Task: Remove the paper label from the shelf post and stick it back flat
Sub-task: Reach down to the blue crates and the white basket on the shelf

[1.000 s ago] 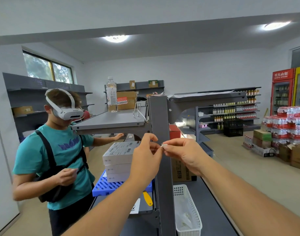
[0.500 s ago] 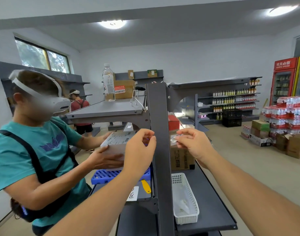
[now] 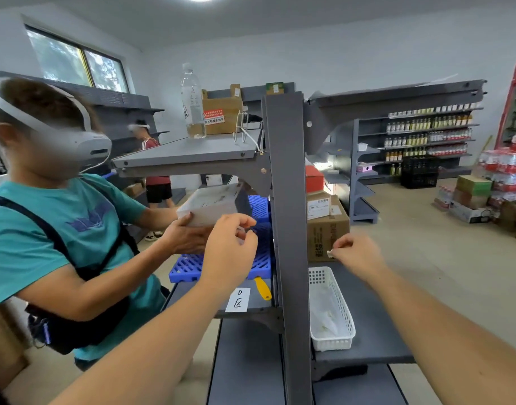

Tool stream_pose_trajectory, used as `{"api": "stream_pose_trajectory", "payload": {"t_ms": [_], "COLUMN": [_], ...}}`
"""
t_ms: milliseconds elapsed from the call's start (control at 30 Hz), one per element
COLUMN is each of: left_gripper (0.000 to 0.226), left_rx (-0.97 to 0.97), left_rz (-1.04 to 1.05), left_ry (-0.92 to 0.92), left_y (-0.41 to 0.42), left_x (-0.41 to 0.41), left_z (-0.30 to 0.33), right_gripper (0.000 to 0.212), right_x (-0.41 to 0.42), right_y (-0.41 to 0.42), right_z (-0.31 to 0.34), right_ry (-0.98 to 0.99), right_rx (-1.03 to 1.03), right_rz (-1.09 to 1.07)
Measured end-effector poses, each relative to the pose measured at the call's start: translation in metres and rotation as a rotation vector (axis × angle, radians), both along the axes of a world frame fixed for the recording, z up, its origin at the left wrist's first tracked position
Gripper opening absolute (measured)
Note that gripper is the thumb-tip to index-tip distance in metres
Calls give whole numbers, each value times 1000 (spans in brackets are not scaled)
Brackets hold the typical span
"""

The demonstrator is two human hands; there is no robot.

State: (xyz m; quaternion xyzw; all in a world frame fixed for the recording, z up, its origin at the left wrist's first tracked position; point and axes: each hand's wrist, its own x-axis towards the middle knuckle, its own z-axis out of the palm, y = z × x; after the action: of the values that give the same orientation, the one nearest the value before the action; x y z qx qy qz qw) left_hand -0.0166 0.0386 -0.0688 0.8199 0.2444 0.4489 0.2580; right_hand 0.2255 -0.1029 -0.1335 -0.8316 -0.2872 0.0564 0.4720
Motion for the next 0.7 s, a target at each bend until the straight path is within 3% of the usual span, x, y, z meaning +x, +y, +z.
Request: {"api": "stream_pose_trajectory", "payload": {"t_ms": [300,467,700], "left_gripper": [23,25,23], "left_rx": [28,-2,-9], "left_rz": [44,60,54], "left_ry": [92,119,187], "left_y": [23,33,40], "left_x": [-14,-17,-16], "left_z": [-27,-35,-49], "right_gripper": [6,39,28], "right_x": [12,12,12], "right_y": [31,36,34], "right_z": [-38,-46,-50], "right_ry": [-78,-105,-109], "right_rx": [-221,-289,-295], "right_rz": [3,35,23]}}
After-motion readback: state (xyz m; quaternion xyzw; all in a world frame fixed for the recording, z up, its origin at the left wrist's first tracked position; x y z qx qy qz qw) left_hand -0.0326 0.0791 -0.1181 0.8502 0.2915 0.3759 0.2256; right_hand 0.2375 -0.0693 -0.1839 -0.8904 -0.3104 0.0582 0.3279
